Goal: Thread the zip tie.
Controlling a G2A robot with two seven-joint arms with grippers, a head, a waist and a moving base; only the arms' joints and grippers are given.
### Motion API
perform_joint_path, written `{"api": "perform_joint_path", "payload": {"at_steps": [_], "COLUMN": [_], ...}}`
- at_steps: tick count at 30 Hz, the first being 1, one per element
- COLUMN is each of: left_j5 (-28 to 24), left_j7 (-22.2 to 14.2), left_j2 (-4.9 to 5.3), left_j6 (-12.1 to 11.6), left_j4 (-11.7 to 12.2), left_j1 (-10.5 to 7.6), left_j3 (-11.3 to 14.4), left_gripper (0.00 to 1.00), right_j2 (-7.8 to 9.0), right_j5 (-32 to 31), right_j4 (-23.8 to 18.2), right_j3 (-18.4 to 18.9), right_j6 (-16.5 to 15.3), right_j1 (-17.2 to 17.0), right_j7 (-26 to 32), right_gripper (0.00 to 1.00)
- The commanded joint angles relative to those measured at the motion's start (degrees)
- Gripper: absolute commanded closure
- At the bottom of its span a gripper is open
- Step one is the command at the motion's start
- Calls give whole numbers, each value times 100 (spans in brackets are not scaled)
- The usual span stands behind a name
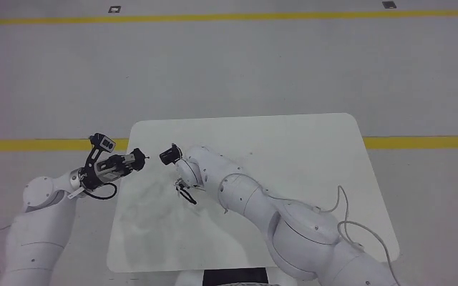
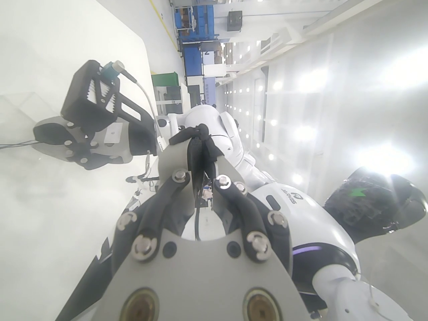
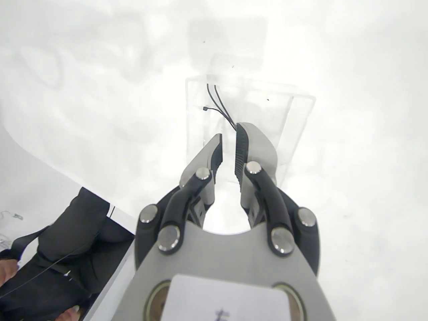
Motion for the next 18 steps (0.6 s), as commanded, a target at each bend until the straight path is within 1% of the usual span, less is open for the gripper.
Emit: {"api": "perform_joint_path", "payload": {"at_steps": [1, 6, 11, 14, 18], "left_j5": [0, 0, 0, 0, 0], "left_j7": [0, 0, 0, 0, 0], "left_j2": [0, 0, 0, 0, 0], "left_j6": [0, 0, 0, 0, 0], "left_j4": [0, 0, 0, 0, 0], "left_j1": [0, 0, 0, 0, 0], "left_j3": [0, 0, 0, 0, 0], "left_gripper": [100, 100, 100, 100, 100], "right_j2": [-13, -36, -50, -58, -66], "right_j5": [-2, -38, 40, 134, 288], "right_j4": [10, 24, 48, 46, 48], "right_j3": [-44, -214, -367, -442, -528], "right_j6": [10, 79, 36, 0, -36], "right_j1": [-5, -3, 6, 24, 47], "right_j7": [0, 87, 91, 106, 145], "right_gripper": [89, 90, 91, 87, 84]}}
